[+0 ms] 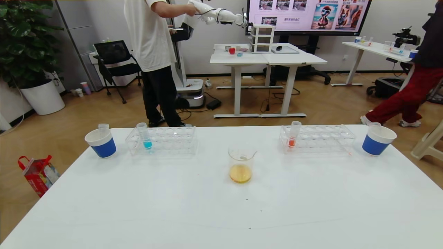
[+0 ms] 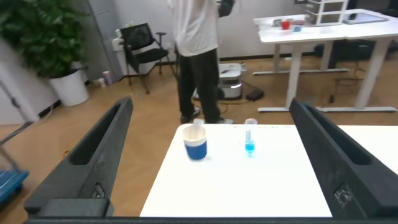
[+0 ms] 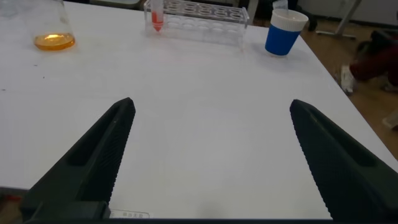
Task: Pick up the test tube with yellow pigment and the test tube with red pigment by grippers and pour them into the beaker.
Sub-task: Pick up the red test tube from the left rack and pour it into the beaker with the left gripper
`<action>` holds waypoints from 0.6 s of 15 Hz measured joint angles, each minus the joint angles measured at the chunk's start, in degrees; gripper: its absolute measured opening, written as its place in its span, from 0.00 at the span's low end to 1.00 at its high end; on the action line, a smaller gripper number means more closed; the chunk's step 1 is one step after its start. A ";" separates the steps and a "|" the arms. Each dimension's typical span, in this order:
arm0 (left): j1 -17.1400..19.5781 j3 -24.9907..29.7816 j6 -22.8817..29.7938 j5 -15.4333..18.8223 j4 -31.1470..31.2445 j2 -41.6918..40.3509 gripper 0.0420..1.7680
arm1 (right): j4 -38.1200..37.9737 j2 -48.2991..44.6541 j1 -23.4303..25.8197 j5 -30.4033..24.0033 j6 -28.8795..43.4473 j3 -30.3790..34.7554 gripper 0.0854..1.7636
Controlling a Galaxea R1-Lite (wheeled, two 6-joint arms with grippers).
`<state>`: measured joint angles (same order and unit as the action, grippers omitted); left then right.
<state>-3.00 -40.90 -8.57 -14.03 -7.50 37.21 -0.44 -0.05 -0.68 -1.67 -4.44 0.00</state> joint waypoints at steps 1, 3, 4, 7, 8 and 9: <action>0.28 0.39 0.06 -1.21 2.88 -4.00 0.99 | 0.02 0.00 0.00 0.00 0.00 0.00 0.98; 0.35 2.69 0.11 -2.17 5.46 -11.50 0.99 | 0.00 0.00 0.00 0.00 0.00 0.00 0.98; 0.39 4.33 0.11 -2.36 6.10 -15.06 0.99 | 0.00 0.00 0.00 -0.01 0.00 0.00 0.98; 1.49 8.83 0.28 -1.26 6.01 -23.37 0.99 | 0.00 0.00 0.00 -0.04 0.01 0.00 0.98; 1.88 10.06 0.44 1.37 5.96 -26.21 0.99 | 0.00 0.00 0.00 -0.04 0.00 0.00 0.98; 2.07 11.24 0.48 4.80 5.99 -28.96 0.99 | 0.00 0.00 0.00 -0.04 0.01 0.00 0.98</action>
<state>-0.93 -29.66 -8.09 -9.23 -1.51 8.24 -0.44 -0.05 -0.68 -1.71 -4.43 0.00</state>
